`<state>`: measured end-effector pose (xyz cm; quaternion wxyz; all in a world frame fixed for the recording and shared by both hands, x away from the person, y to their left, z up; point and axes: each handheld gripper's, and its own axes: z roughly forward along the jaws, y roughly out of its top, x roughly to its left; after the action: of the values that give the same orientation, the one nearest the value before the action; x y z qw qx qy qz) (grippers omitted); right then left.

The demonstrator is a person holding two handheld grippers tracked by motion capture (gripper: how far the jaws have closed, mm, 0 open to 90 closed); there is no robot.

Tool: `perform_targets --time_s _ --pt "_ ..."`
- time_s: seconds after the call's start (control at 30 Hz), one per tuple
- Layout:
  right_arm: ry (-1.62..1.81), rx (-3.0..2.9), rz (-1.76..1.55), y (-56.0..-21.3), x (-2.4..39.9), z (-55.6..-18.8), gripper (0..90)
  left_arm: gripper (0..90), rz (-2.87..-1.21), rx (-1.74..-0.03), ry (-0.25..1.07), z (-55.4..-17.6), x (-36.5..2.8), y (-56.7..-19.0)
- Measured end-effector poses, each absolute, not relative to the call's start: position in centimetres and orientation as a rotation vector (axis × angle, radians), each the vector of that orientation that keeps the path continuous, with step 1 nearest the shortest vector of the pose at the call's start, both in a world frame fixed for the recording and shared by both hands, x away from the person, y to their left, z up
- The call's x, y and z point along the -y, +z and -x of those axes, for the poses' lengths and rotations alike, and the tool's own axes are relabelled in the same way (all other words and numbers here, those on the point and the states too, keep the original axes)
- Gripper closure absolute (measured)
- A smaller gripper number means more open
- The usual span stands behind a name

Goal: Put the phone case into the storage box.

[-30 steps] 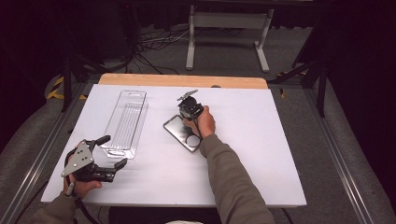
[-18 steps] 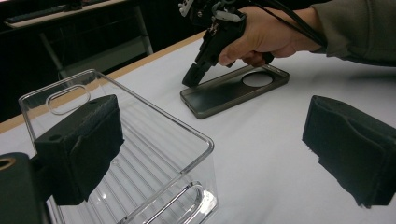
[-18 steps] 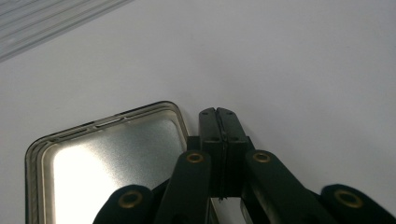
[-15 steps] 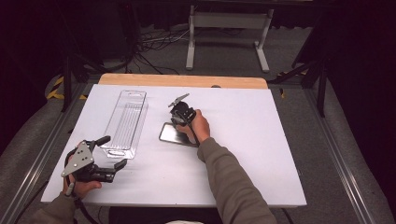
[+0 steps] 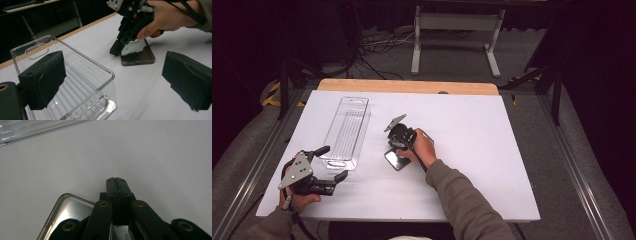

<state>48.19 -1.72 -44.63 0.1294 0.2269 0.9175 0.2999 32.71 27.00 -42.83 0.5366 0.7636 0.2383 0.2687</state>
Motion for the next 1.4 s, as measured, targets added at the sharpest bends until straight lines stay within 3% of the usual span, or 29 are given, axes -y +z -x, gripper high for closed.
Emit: perform_targets --time_s 0.77,1.4 --pt "0.907 -2.715 -0.491 -44.8 4.7 -41.6 90.0 5.6 -1.831 -0.589 0.632 -32.7 -26.7 -43.1" --pt "0.959 -2.720 -0.505 -45.0 6.8 -39.9 90.0 5.7 -1.848 -0.573 0.640 -32.6 -26.4 -43.0"
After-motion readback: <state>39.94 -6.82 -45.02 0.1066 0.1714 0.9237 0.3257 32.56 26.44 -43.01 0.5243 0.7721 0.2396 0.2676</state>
